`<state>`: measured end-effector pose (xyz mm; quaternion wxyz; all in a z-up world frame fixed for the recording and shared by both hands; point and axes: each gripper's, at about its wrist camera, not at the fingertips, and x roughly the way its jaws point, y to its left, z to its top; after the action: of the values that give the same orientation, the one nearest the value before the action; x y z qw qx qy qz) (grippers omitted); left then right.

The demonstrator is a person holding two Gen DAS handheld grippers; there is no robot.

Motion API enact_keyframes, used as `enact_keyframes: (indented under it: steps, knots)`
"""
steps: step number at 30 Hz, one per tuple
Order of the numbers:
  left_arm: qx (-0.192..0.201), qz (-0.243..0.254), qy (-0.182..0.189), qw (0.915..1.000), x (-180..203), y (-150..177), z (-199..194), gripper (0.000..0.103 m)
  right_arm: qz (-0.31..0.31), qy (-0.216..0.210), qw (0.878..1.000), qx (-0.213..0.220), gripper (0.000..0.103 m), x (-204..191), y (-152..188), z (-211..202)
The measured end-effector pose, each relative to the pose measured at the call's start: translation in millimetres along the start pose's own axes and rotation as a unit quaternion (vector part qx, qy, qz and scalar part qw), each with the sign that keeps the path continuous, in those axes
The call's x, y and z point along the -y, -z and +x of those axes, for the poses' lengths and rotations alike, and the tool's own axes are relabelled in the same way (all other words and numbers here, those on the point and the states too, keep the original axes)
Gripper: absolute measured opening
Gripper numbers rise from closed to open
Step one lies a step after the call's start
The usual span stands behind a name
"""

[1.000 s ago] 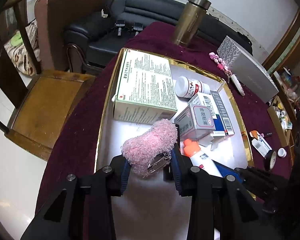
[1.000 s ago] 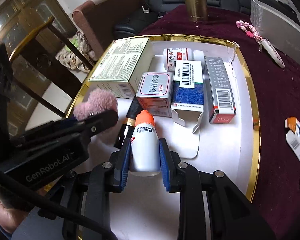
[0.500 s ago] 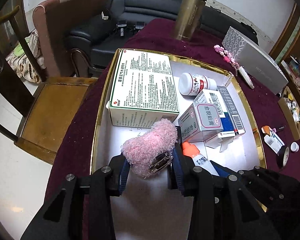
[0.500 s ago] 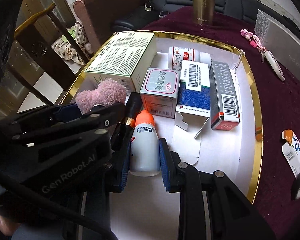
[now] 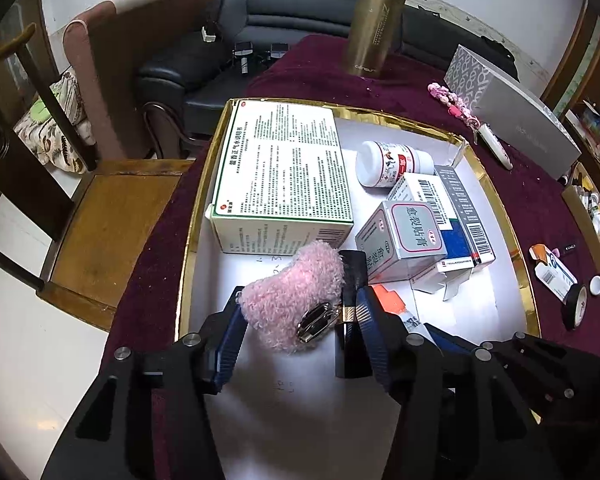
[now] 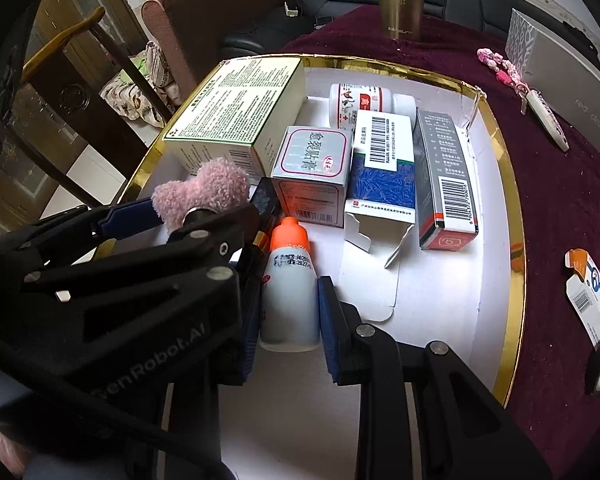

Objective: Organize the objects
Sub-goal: 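Lower the pink puff into the tray and open the left tool while the right tool lowers the bottle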

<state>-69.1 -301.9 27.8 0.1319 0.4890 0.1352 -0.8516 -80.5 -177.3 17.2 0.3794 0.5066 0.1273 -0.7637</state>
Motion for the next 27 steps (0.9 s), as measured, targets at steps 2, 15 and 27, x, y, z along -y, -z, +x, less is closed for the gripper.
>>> enact_keyframes:
  steps: [2, 15, 27]
  knots:
    - [0.000, -0.002, 0.000, 1.0000, -2.8, -0.7, -1.1, 0.049, -0.002, 0.003, 1.000, 0.000, 0.025, -0.3, 0.3, -0.8]
    - [0.011, -0.008, -0.002, 0.9999, -6.1, -0.5, -14.2, 0.049, -0.004, 0.003, 1.000, 0.014, 0.025, -1.1, 4.0, -12.2]
    - [0.024, -0.010, -0.006, 0.9996, -11.5, 2.8, -31.5, 0.049, -0.001, 0.003, 1.000, 0.028, 0.025, 3.5, 11.5, -28.8]
